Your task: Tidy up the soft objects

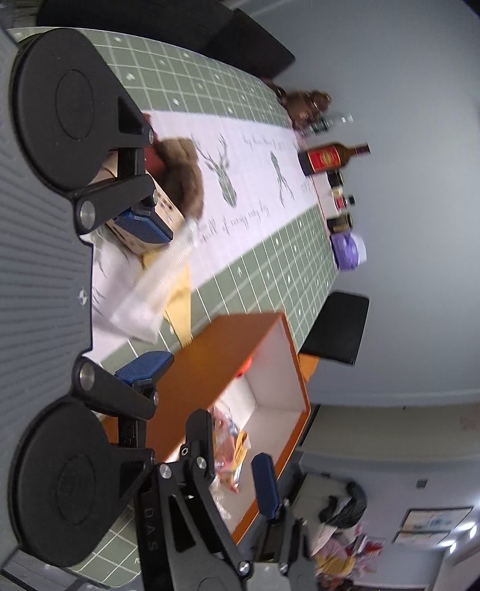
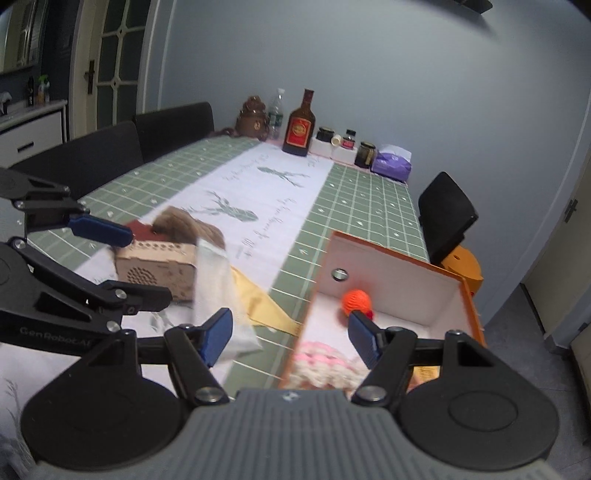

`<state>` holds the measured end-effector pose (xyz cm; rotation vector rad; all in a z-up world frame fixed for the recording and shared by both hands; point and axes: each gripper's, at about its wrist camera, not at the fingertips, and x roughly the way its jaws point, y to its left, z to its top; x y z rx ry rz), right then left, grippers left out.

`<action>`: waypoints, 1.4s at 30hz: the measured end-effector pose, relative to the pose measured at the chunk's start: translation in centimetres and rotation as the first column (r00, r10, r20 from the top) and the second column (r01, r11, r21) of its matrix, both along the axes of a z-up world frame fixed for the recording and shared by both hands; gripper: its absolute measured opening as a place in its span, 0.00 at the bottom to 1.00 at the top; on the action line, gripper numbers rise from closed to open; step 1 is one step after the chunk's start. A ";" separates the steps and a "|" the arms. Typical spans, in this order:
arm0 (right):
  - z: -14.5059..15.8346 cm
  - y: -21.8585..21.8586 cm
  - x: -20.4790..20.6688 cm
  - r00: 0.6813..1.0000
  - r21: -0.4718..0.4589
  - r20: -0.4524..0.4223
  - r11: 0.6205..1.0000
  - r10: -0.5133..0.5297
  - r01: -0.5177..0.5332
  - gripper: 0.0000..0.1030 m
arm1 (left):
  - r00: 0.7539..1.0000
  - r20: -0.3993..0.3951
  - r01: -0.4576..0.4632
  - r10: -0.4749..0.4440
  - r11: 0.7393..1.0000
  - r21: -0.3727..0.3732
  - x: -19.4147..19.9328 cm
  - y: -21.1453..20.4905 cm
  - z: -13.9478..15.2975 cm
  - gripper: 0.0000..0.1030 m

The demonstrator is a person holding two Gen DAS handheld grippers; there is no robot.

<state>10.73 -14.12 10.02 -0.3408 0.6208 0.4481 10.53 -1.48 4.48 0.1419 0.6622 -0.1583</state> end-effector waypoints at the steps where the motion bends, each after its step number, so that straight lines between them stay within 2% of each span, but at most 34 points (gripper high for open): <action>1: -0.2 0.4 -0.3 1.000 0.013 0.004 1.000 -0.001 0.000 0.72 | 1.000 0.001 -0.019 0.019 1.000 -0.014 -0.4 0.8 -0.1 0.76; 2: -0.4 0.9 -0.5 1.000 0.029 0.008 1.000 -0.002 0.002 0.75 | 0.999 0.004 -0.037 0.037 0.999 -0.026 -0.7 1.5 -0.3 0.76; 10: -3.0 4.0 -2.5 1.000 0.163 0.000 0.986 -0.029 0.028 0.75 | 0.985 0.034 -0.166 0.172 0.978 -0.129 -4.1 6.9 -2.2 0.74; 16: -5.3 6.2 -4.5 0.997 0.161 0.080 0.987 0.008 -0.021 0.75 | 0.965 0.036 -0.249 0.259 0.951 -0.183 -6.4 10.4 -4.8 0.69; 19: -6.7 6.7 -4.5 0.997 0.166 0.072 0.986 0.003 -0.015 0.75 | 0.960 0.030 -0.267 0.279 0.940 -0.213 -6.7 11.7 -5.8 0.68; 24: -8.5 7.2 -2.8 1.000 0.145 0.023 0.989 0.001 -0.004 0.75 | 0.969 0.042 -0.234 0.245 0.957 -0.170 -5.7 11.8 -6.2 0.68; 28: -9.2 7.4 -1.3 1.000 0.140 0.002 0.990 -0.005 0.004 0.75 | 0.975 0.052 -0.206 0.217 0.964 -0.171 -4.0 11.9 -6.5 0.68; 31: -9.7 7.5 -0.3 1.000 0.124 0.000 0.992 -0.003 0.003 0.75 | 0.978 0.061 -0.192 0.201 0.972 -0.134 -2.7 11.8 -6.8 0.68; 37: -9.9 7.7 2.7 1.000 0.085 -0.012 0.996 0.015 -0.014 0.73 | 0.976 0.035 -0.207 0.213 0.970 -0.125 -0.5 12.6 -7.3 0.68; 39: -10.1 7.8 3.9 1.000 0.058 -0.017 0.998 0.018 -0.017 0.67 | 0.974 0.027 -0.218 0.223 0.968 -0.127 -0.2 13.1 -7.4 0.68; 42: -10.6 8.0 6.0 0.999 0.037 -0.042 0.999 0.022 -0.020 0.64 | 0.971 0.017 -0.234 0.238 0.963 -0.136 0.2 13.8 -7.5 0.68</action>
